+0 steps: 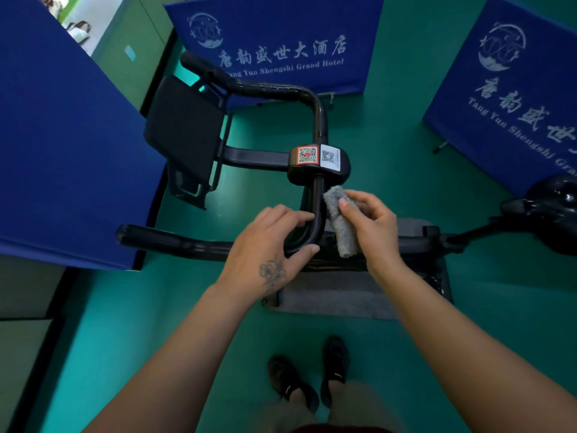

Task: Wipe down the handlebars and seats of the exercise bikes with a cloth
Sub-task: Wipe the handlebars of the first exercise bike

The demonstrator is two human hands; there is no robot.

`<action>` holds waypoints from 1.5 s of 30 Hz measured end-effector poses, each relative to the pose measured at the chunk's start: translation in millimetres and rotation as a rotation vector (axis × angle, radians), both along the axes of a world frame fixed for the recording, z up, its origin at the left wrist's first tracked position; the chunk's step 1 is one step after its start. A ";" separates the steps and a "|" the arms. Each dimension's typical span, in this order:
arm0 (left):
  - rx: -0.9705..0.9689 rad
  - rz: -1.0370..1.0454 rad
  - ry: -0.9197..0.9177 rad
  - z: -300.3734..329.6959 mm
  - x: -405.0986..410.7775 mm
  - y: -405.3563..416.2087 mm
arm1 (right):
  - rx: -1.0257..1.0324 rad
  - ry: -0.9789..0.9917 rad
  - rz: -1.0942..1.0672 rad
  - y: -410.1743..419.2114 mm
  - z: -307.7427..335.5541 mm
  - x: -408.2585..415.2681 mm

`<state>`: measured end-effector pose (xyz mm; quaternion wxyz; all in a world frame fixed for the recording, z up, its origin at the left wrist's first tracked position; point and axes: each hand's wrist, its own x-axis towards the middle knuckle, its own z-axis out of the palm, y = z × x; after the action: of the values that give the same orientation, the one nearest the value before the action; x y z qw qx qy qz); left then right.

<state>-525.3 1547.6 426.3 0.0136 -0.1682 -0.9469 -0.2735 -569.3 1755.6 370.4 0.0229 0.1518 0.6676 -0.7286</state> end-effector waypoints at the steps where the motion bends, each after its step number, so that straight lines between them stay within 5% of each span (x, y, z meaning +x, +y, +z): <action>1: 0.001 0.006 -0.005 -0.9 -2.3 5.2 | 0.009 0.012 0.012 -0.2 -2.1 -2.4; 7: 0.082 0.040 -0.068 -12.1 -7.7 14.6 | 0.027 0.062 0.064 -10.4 -7.9 -13.0; 14: 0.163 0.074 -0.070 -14.0 -8.8 17.1 | -0.336 -0.056 0.001 -19.0 -19.0 -9.1; 25: 0.178 0.093 -0.063 -9.8 -5.6 20.4 | -0.013 0.057 0.191 7.8 -25.5 -9.1; 31: 0.187 0.092 -0.055 -11.2 -5.3 19.1 | 0.095 -0.068 0.195 24.5 -34.1 -15.5; 40: 0.190 0.084 -0.049 -11.7 -6.7 17.8 | 0.483 0.005 0.275 18.5 -22.8 -35.6; 45: 0.190 0.076 -0.040 -12.9 -7.7 17.9 | 0.440 0.038 0.330 14.3 -17.1 -38.3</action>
<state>-533.0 1565.5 413.4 0.0206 -0.1248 -0.9225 -0.3647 -607.6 1769.9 353.3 0.0953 0.0289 0.8256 -0.5553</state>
